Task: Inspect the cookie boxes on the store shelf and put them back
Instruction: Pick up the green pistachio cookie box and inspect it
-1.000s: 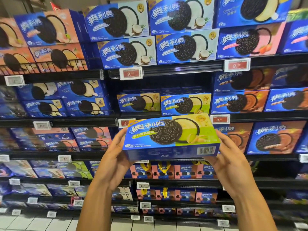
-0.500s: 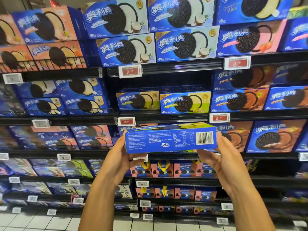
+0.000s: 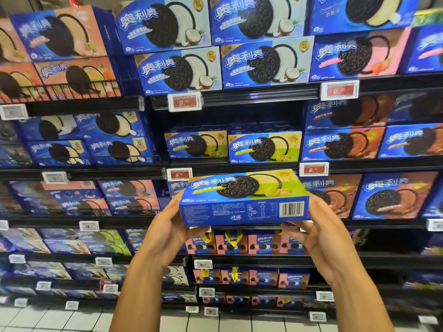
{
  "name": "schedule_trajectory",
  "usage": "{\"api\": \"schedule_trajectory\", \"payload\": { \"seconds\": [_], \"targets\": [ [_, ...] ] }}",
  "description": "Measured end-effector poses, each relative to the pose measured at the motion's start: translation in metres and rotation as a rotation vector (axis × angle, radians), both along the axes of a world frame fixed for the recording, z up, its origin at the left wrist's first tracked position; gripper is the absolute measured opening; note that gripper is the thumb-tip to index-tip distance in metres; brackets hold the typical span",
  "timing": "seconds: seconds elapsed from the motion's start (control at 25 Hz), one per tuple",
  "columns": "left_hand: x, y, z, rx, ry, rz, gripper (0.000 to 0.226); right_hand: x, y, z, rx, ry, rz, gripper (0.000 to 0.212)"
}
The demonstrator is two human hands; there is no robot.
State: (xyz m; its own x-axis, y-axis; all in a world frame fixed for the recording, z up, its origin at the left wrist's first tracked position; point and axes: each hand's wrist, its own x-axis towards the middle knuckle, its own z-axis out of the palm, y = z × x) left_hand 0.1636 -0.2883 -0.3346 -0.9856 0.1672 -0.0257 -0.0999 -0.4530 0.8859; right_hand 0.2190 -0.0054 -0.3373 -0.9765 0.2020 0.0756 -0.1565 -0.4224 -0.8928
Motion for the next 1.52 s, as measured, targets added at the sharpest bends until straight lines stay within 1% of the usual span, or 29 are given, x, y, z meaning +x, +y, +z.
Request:
{"api": "schedule_trajectory", "payload": {
  "seconds": [0.12, 0.2, 0.24, 0.32, 0.4, 0.52, 0.6, 0.72, 0.8, 0.88, 0.96, 1.08, 1.16, 1.24, 1.52],
  "targets": [
    [-0.009, 0.001, -0.005, 0.065, 0.022, -0.046, 0.039, -0.002, -0.003, -0.001, -0.164, 0.041, 0.027, 0.036],
    [-0.017, 0.01, -0.009, 0.079, 0.009, -0.009, 0.036, -0.003, -0.008, 0.002, -0.216, 0.062, 0.041, 0.037],
    [-0.019, 0.015, -0.01, 0.102, -0.016, 0.027, 0.031, -0.003, -0.012, 0.005, -0.198, 0.073, 0.048, 0.037],
    [-0.022, 0.022, -0.015, 0.133, -0.078, 0.107, 0.025, -0.001, -0.02, 0.014, -0.097, 0.092, 0.019, 0.04],
    [-0.024, 0.026, -0.022, 0.144, -0.13, 0.137, 0.025, 0.004, -0.029, 0.025, 0.028, 0.152, -0.033, 0.042],
    [-0.023, 0.036, -0.026, 0.117, -0.168, 0.075, 0.033, 0.013, -0.05, 0.039, 0.177, 0.279, -0.063, 0.023],
    [-0.025, 0.048, -0.02, 0.046, -0.149, 0.055, 0.035, 0.017, -0.068, 0.043, 0.269, 0.346, -0.05, 0.026],
    [-0.03, 0.063, -0.014, -0.023, -0.063, 0.061, 0.036, 0.02, -0.086, 0.043, 0.317, 0.38, -0.053, 0.033],
    [-0.031, 0.067, -0.013, -0.029, 0.012, 0.023, 0.039, 0.021, -0.093, 0.04, 0.347, 0.371, -0.046, 0.039],
    [-0.031, 0.068, -0.014, -0.021, 0.031, -0.005, 0.04, 0.02, -0.096, 0.037, 0.366, 0.357, -0.041, 0.042],
    [-0.032, 0.068, -0.015, -0.039, 0.017, 0.014, 0.036, 0.018, -0.094, 0.035, 0.356, 0.355, -0.047, 0.041],
    [-0.036, 0.063, -0.015, -0.066, -0.09, 0.071, 0.033, 0.015, -0.084, 0.035, 0.311, 0.379, -0.065, 0.032],
    [-0.038, 0.056, -0.014, -0.092, -0.122, 0.093, 0.028, 0.012, -0.072, 0.034, 0.254, 0.387, -0.089, 0.031],
    [-0.04, 0.048, -0.011, -0.089, -0.088, 0.131, 0.023, 0.01, -0.058, 0.031, 0.201, 0.37, -0.124, 0.033],
    [-0.022, 0.027, 0.013, -0.019, 0.094, 0.222, 0.025, 0.008, -0.031, 0.021, 0.106, 0.322, -0.11, 0.038]
  ]
}}
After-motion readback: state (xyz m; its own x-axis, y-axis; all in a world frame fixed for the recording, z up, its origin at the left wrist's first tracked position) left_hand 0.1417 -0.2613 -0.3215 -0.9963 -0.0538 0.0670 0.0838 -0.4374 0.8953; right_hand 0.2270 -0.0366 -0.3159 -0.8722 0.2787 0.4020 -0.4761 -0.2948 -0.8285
